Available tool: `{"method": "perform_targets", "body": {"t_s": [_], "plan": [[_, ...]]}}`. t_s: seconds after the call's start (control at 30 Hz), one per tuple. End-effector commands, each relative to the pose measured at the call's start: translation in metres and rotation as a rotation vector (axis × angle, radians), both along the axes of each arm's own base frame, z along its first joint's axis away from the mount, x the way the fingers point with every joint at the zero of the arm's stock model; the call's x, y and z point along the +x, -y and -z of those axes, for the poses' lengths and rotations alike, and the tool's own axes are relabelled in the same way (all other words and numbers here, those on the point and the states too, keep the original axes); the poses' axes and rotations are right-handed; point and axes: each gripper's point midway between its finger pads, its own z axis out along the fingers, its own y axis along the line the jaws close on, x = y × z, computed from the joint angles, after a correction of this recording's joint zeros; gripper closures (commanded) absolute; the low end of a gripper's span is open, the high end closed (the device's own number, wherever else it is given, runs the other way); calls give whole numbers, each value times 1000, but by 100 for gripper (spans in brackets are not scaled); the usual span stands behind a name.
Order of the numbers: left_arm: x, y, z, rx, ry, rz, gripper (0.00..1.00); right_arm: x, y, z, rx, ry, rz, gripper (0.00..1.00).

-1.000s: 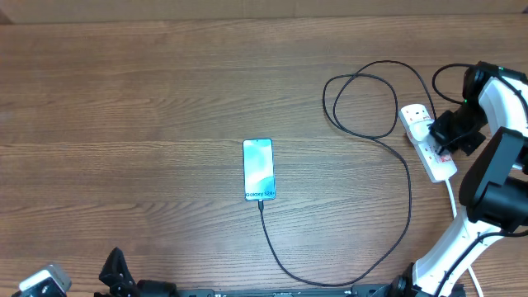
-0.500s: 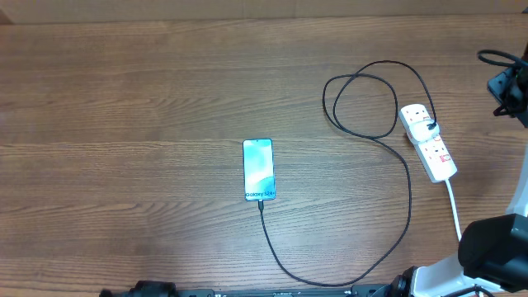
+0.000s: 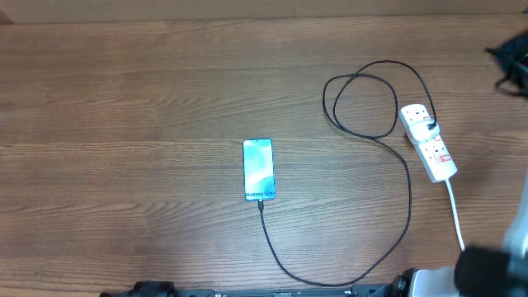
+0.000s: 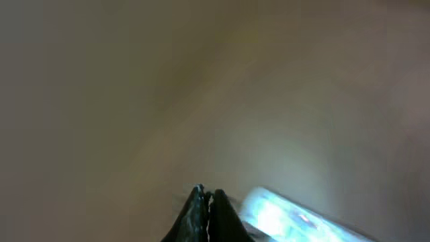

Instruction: Plug charger to phone and switch on socket

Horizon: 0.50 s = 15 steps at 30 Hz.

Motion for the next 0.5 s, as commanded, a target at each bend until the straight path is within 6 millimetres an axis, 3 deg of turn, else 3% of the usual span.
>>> {"method": "perform_targets", "body": {"t_s": [0.0,0.07,0.13,0.2,0.3,0.47], "plan": [[-2,-2,-2,-7,15,-23,1,-35,-64,-131,-37,409,-257,96],[-2,-2,-2,-7,15,-23,0,-62,-83,-196,-134,625,-321,96],[-2,-2,-2,-7,15,-23,0,-96,-95,-243,-223,778,-334,92],[-2,-2,-2,-7,15,-23,0,-124,-105,-268,-299,857,-339,89],[-2,-2,-2,-7,15,-23,0,-164,-119,-281,-470,874,-356,85],[-2,-2,-2,-7,15,-23,0,-215,-120,-271,-617,786,-255,85]]}}
